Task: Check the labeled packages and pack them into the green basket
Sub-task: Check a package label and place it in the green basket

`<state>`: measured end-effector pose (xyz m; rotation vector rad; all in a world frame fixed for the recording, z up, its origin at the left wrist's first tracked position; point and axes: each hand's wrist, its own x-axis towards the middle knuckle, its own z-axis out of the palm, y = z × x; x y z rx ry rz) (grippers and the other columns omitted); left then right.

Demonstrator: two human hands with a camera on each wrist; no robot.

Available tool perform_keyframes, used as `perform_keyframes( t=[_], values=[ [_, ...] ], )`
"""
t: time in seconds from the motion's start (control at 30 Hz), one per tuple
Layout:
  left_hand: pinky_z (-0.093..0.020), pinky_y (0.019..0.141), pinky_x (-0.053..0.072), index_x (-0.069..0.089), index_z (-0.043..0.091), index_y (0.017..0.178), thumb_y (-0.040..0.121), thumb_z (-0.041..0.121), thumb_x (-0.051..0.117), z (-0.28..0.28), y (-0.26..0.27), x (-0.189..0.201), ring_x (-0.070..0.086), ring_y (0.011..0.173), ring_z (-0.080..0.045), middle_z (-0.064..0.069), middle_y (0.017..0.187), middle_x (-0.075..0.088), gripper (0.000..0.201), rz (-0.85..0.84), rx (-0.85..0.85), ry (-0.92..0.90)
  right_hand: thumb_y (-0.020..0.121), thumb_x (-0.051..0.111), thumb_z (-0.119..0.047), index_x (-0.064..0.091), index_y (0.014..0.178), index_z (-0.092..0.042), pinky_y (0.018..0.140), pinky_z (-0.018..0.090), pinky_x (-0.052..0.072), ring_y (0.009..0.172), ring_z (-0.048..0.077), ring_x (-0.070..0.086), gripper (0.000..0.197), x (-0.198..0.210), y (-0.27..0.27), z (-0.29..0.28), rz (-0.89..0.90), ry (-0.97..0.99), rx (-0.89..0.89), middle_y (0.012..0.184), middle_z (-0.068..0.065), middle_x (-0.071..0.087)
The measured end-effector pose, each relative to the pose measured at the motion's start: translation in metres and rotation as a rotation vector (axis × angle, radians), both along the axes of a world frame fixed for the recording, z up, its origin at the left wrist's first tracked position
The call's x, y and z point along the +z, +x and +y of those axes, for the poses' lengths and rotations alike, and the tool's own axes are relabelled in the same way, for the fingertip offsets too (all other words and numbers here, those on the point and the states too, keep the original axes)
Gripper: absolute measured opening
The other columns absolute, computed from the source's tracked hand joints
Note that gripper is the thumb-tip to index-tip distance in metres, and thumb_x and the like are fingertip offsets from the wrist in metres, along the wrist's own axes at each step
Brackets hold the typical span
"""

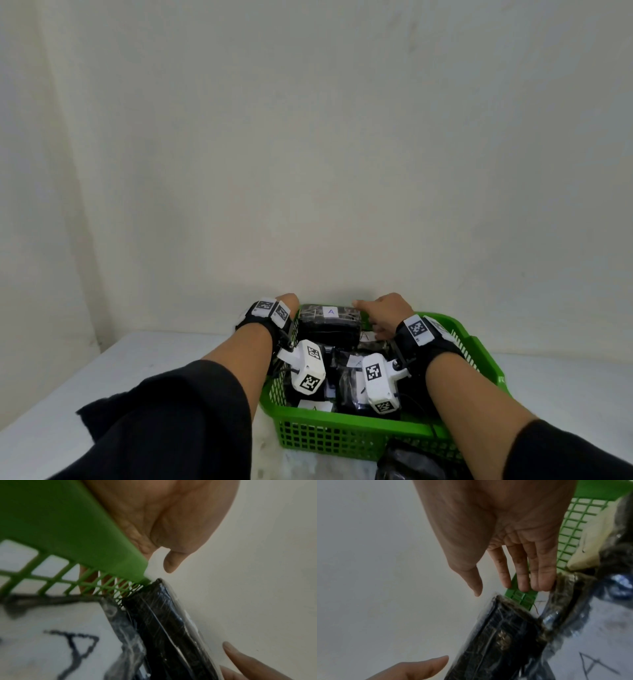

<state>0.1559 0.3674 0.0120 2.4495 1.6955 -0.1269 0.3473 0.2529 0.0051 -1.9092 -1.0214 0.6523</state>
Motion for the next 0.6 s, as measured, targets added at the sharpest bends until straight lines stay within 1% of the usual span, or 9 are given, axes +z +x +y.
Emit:
perform_keyframes(
  t=[0.1, 0.13, 0.2, 0.27, 0.37, 0.43, 0.5, 0.53, 0.6],
  values=[
    [-0.035, 0.096, 0.044, 0.050, 0.002, 0.130, 0.096, 0.012, 0.056, 0.005, -0.006, 0.012, 0.054, 0.124, -0.029, -0.016, 0.132, 0.053, 0.036, -0.019, 0.025, 0.036, 0.089, 0.075, -0.044, 0.069, 0.085, -0.005, 0.069, 0.041, 0.060, 0.063, 0.029, 0.061, 0.039, 0.019, 0.004, -0.007, -0.096, 0.008, 0.007, 0.076, 0.011, 0.064],
    [-0.035, 0.089, 0.047, 0.057, 0.008, 0.108, 0.094, 0.010, 0.057, 0.003, -0.010, 0.020, 0.059, 0.113, -0.027, -0.012, 0.116, 0.059, 0.013, -0.123, 0.060, 0.034, 0.090, 0.074, -0.044, 0.073, 0.097, -0.002, 0.077, 0.043, 0.062, 0.071, 0.029, 0.065, 0.042, 0.027, 0.005, -0.009, -0.113, 0.028, 0.017, 0.085, 0.011, 0.068],
    [-0.028, 0.070, 0.047, 0.039, 0.018, 0.068, 0.095, 0.010, 0.053, -0.014, -0.018, 0.041, 0.060, 0.082, -0.020, -0.004, 0.084, 0.055, 0.031, -0.353, 0.096, 0.036, 0.091, 0.072, -0.045, 0.073, 0.112, -0.001, 0.090, 0.045, 0.060, 0.088, 0.030, 0.068, 0.049, 0.044, 0.006, -0.016, -0.170, 0.078, 0.030, 0.102, 0.009, 0.071],
    [-0.023, 0.055, 0.034, 0.031, 0.019, 0.062, 0.097, 0.019, 0.049, -0.033, -0.022, 0.059, 0.041, 0.059, -0.013, 0.001, 0.068, 0.040, 0.039, -0.569, 0.154, 0.095, 0.094, 0.069, -0.047, 0.071, 0.120, -0.007, 0.099, 0.038, 0.052, 0.113, 0.030, 0.065, 0.048, 0.064, 0.001, -0.028, -0.302, 0.086, 0.054, 0.122, 0.009, 0.070],
    [-0.023, 0.052, 0.025, 0.033, 0.022, 0.062, 0.095, 0.027, 0.051, -0.049, -0.023, 0.079, 0.031, 0.055, -0.010, 0.005, 0.065, 0.032, 0.038, -0.600, 0.144, 0.109, 0.096, 0.064, -0.052, 0.059, 0.138, -0.014, 0.102, 0.035, 0.043, 0.130, 0.028, 0.057, 0.057, 0.090, -0.007, -0.047, -0.455, 0.064, 0.107, 0.141, 0.007, 0.062],
    [-0.024, 0.061, 0.035, 0.046, 0.022, 0.067, 0.094, 0.031, 0.054, -0.066, -0.024, 0.091, 0.047, 0.068, -0.015, 0.006, 0.071, 0.045, 0.030, -0.638, 0.117, 0.113, 0.095, 0.062, -0.057, 0.049, 0.148, -0.017, 0.105, 0.037, 0.044, 0.133, 0.027, 0.055, 0.068, 0.100, -0.010, -0.057, -0.544, 0.026, 0.149, 0.146, 0.007, 0.058],
    [-0.028, 0.091, 0.042, 0.065, 0.014, 0.108, 0.096, 0.036, 0.053, -0.083, -0.025, 0.103, 0.057, 0.110, -0.025, -0.003, 0.112, 0.063, 0.028, -0.557, 0.023, 0.123, 0.094, 0.061, -0.061, 0.038, 0.156, -0.020, 0.109, 0.039, 0.043, 0.138, 0.028, 0.052, 0.078, 0.107, -0.012, -0.069, -0.626, -0.024, 0.182, 0.150, 0.007, 0.055],
    [-0.030, 0.103, 0.038, 0.056, 0.011, 0.133, 0.096, 0.039, 0.053, -0.095, -0.025, 0.108, 0.050, 0.128, -0.025, -0.005, 0.136, 0.056, 0.046, -0.522, -0.012, 0.163, 0.094, 0.061, -0.061, 0.033, 0.159, -0.020, 0.111, 0.040, 0.043, 0.140, 0.028, 0.049, 0.082, 0.109, -0.013, -0.074, -0.665, -0.044, 0.195, 0.152, 0.008, 0.052],
    [-0.033, 0.113, 0.032, 0.038, 0.013, 0.149, 0.096, 0.044, 0.052, -0.115, -0.024, 0.114, 0.039, 0.140, -0.023, -0.003, 0.153, 0.040, 0.063, -0.511, -0.077, 0.220, 0.094, 0.060, -0.063, 0.027, 0.162, -0.020, 0.116, 0.044, 0.039, 0.147, 0.029, 0.041, 0.087, 0.112, -0.015, -0.087, -0.725, -0.068, 0.205, 0.160, 0.007, 0.044]
  ],
)
